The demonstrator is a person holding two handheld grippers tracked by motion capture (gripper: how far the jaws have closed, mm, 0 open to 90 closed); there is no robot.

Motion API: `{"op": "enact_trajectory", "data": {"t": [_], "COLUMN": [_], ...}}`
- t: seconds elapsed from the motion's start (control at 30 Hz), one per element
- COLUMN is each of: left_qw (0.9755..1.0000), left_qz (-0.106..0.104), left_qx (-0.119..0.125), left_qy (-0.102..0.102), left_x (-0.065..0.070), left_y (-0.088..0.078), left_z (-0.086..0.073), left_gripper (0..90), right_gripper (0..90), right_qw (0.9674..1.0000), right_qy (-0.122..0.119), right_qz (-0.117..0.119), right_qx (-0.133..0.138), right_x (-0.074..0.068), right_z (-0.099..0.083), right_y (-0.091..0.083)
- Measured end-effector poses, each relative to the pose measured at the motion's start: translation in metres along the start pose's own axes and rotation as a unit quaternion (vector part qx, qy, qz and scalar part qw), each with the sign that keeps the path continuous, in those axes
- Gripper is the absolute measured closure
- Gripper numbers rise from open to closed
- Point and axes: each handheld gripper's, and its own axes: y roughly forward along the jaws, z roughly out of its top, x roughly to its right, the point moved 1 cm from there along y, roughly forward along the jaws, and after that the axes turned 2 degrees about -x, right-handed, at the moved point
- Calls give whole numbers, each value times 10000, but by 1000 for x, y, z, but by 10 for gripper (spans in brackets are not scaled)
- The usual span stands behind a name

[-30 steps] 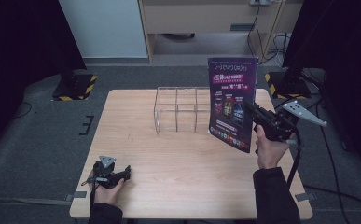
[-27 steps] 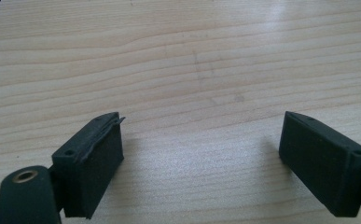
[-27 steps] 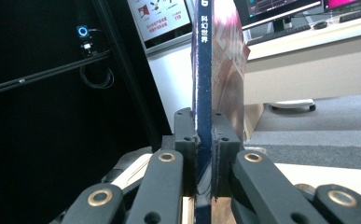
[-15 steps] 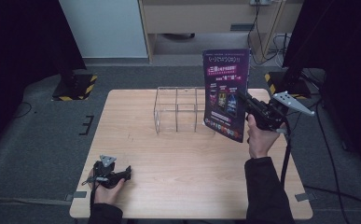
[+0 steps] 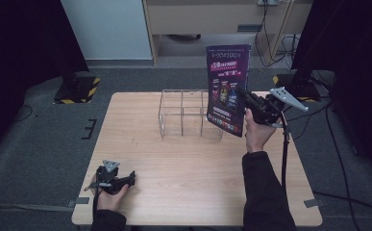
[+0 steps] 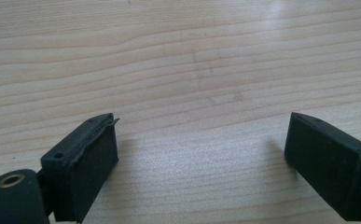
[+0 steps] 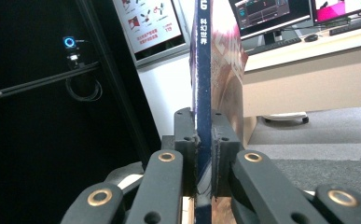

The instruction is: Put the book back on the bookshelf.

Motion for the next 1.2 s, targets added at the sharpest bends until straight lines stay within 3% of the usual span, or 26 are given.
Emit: {"op": "enact_trajectory", "data": {"t": [0.57,1.2], "left_qw": [10000,9999], "left_qz": [-5,-84], "left_qx": [-2,-40], "left_qy": [13,78], "left_x": [0,1], "left_y": [0,2], "left_z": [0,1], "left_gripper": [78,44], "right_gripper": [846,846], "right_qw": [9994,9978], "right_qy": [-137,-192], "right_qz": [-303,-566], "right_qx": [-75,-285], "right_x": [8,14], "right_z": [-24,-62], "right_y": [32,45]}}
